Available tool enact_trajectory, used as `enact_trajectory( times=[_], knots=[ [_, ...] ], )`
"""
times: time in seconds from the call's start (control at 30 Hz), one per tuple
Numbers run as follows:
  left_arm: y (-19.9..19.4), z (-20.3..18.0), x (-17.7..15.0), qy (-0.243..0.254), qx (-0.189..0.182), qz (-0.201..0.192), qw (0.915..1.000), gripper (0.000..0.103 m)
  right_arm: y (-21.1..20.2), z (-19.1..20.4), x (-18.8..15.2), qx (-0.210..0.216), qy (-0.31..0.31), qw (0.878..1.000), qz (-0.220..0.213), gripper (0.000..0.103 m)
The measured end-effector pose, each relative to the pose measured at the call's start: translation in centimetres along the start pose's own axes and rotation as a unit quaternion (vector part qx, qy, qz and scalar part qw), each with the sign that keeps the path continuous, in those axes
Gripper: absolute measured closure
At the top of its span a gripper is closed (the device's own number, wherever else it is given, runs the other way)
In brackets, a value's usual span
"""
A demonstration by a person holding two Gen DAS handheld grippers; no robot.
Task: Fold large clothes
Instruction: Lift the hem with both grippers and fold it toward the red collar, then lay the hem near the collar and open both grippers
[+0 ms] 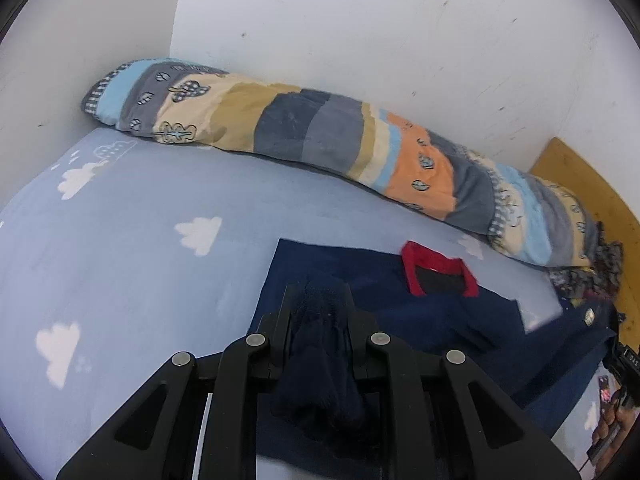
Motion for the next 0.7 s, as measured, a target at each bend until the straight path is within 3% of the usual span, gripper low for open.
enact_trajectory(
  times=[0.2,0.37,0.4,0.43,0.47,0.53,0.6,0.7],
  knots=[
    [10.1,0.0,2.4,-0.004,0.048,0.039,0.9981,0.085,8.4,-5.0,1.9,-0.015,0.039,0.999,0.031,0.09],
    [17.3,1.4,1.8,-0.018,0.08,0.091,0.9925,0.082,15.5,-7.9,1.3,-0.034,0.063,0.994,0.085,0.089],
    [18.2,1.7,1.7,-0.022,0.086,0.096,0.9914,0.076,16.5,-8.4,1.1,-0.039,0.072,0.992,0.093,0.088],
    [18.9,2.2,1.9,-0.027,0.094,0.093,0.9908,0.06,17.5,-9.1,0.7,-0.04,0.088,0.99,0.101,0.087],
    [19.2,2.4,2.2,-0.029,0.095,0.087,0.9913,0.051,18.6,-9.8,0.3,-0.034,0.111,0.987,0.11,0.08],
    [19.3,2.6,3.1,-0.032,0.093,0.074,0.9924,0.03,20.1,-10.9,-0.3,-0.012,0.154,0.98,0.125,0.058],
    [19.3,2.8,4.3,-0.043,0.082,0.069,0.9933,0.028,20.2,-11.5,-0.1,-0.005,0.176,0.979,0.106,0.041],
    [18.8,2.9,5.7,-0.039,0.087,0.058,0.9937,0.028,19.5,-12.1,1.1,0.032,0.215,0.973,0.074,0.04]
  ],
)
Point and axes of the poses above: each gripper's, at about its wrist camera, not at the fingertips, and y roughly the way its jaws point, z to its left, x to its top, the point moved 7 cm from there along y, roughly the way its jaws point, and after that the axes turned 14 degrees about -y, right-handed, at the moved point
